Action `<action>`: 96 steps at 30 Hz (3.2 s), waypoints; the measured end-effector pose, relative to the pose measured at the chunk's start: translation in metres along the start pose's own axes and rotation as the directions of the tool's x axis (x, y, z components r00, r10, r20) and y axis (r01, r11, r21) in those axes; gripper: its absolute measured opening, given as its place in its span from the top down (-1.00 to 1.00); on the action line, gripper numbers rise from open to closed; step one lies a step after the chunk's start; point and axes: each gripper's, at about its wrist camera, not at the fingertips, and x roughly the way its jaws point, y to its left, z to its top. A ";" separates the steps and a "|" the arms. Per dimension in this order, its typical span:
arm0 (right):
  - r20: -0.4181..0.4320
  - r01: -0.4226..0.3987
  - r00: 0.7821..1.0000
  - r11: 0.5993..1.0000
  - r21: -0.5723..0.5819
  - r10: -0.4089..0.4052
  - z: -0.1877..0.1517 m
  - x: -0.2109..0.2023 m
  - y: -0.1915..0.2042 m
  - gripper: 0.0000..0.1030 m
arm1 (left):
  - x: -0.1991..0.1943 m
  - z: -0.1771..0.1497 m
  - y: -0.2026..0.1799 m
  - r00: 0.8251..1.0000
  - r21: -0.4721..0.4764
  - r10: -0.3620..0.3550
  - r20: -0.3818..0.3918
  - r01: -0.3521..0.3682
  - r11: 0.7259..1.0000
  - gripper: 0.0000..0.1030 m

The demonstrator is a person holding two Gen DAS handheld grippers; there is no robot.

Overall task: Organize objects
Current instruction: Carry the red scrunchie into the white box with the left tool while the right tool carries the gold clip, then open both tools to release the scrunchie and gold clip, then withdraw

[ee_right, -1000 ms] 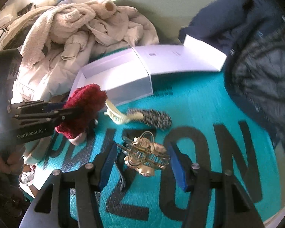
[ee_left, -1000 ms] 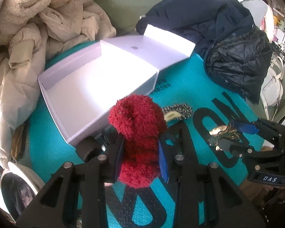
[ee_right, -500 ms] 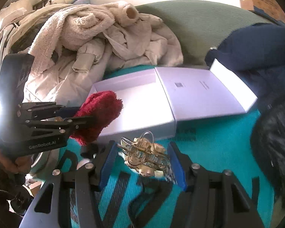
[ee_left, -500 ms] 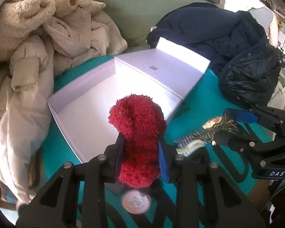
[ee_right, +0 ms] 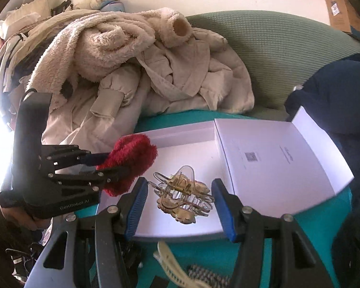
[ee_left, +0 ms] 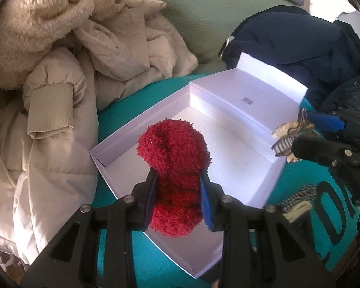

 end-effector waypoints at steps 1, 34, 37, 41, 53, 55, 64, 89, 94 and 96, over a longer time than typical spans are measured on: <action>-0.003 -0.002 1.000 1.000 -0.001 0.002 0.003 0.006 -0.001 -0.09 | 0.006 0.002 0.004 1.000 -0.008 -0.007 -0.007 0.007 1.000 0.40; -0.137 0.003 0.990 0.994 -0.113 -0.019 0.019 0.140 0.001 -0.09 | 0.115 0.025 0.032 0.983 -0.093 0.040 -0.178 -0.057 0.994 0.39; -0.145 0.008 0.989 0.994 -0.106 -0.023 0.018 0.141 0.001 -0.09 | 0.115 0.024 0.032 0.982 -0.093 0.048 -0.182 -0.065 0.993 0.38; -0.155 0.028 0.987 0.994 -0.101 -0.043 0.019 0.144 0.001 -0.09 | 0.115 0.024 0.032 0.982 -0.092 0.060 -0.177 -0.078 0.993 0.34; -0.151 0.068 0.985 0.991 -0.117 -0.085 0.017 0.128 0.002 -0.29 | 0.092 0.025 0.031 0.981 -0.078 0.140 -0.133 -0.151 0.985 -0.12; -0.143 0.069 0.986 0.991 -0.117 -0.086 0.017 0.121 0.001 -0.30 | 0.085 0.026 0.029 0.982 -0.080 0.138 -0.128 -0.149 0.986 -0.15; -0.097 0.081 0.991 0.989 -0.124 -0.093 0.027 0.084 0.003 -0.30 | 0.046 0.030 0.014 0.987 -0.089 0.132 -0.092 -0.140 0.986 -0.17; -0.008 0.099 0.995 0.979 -0.181 -0.103 0.002 -0.038 0.033 -0.33 | -0.096 -0.014 -0.023 0.985 -0.136 0.171 -0.015 -0.171 0.976 -0.26; 0.002 0.103 0.995 0.977 -0.187 -0.104 -0.014 -0.055 0.039 -0.36 | -0.108 -0.034 -0.037 0.986 -0.131 0.167 -0.012 -0.167 0.977 -0.41; -0.005 0.118 0.993 0.975 -0.187 -0.121 -0.022 -0.058 0.041 -0.36 | -0.109 -0.043 -0.041 0.989 -0.144 0.144 -0.020 -0.146 0.979 -0.41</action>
